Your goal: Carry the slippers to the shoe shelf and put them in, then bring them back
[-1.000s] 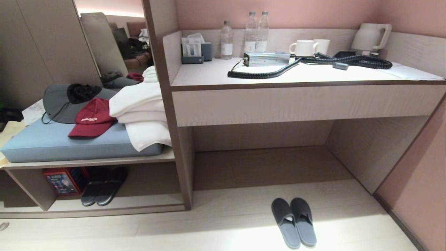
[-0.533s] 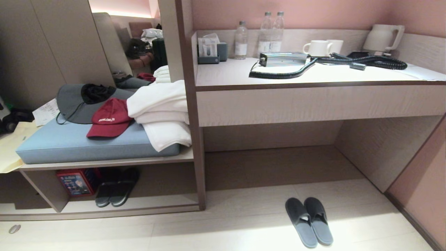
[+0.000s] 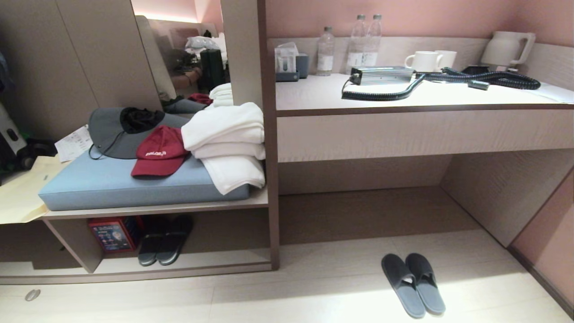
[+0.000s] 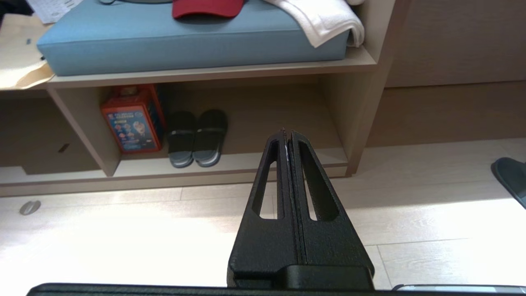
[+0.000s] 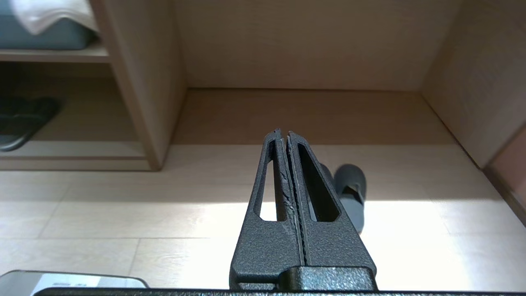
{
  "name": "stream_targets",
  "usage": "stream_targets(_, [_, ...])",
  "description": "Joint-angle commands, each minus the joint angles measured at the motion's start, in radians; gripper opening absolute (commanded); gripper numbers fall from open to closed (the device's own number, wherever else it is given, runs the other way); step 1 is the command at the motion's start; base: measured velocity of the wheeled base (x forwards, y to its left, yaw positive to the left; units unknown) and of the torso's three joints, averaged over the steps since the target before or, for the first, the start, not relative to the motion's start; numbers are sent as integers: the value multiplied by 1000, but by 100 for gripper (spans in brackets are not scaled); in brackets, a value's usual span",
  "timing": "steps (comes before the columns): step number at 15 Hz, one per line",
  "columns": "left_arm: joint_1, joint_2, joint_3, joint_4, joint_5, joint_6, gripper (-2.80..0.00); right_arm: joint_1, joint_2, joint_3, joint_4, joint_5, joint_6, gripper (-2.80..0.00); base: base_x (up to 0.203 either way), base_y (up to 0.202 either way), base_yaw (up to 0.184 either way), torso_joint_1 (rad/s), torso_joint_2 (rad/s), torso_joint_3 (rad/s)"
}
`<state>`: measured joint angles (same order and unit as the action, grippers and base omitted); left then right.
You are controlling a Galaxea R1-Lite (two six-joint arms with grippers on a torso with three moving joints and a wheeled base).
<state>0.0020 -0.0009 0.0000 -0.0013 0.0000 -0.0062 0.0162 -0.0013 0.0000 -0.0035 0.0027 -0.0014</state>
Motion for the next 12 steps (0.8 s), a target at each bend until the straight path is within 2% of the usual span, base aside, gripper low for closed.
stream_targets(1, [0,1,0,0,0,0,-280,-1,1,2,-1,0,0,-280,0,0,0,0,0,0])
stream_targets(4, [-2,1,0,0,0,-5,-280,-1,1,0,-1,0,0,-280,0,0,0,0,0,0])
stream_targets(12, [0,1,0,0,0,-5,-280,-1,1,1,-1,0,0,-280,-190,0,2,5,2,3])
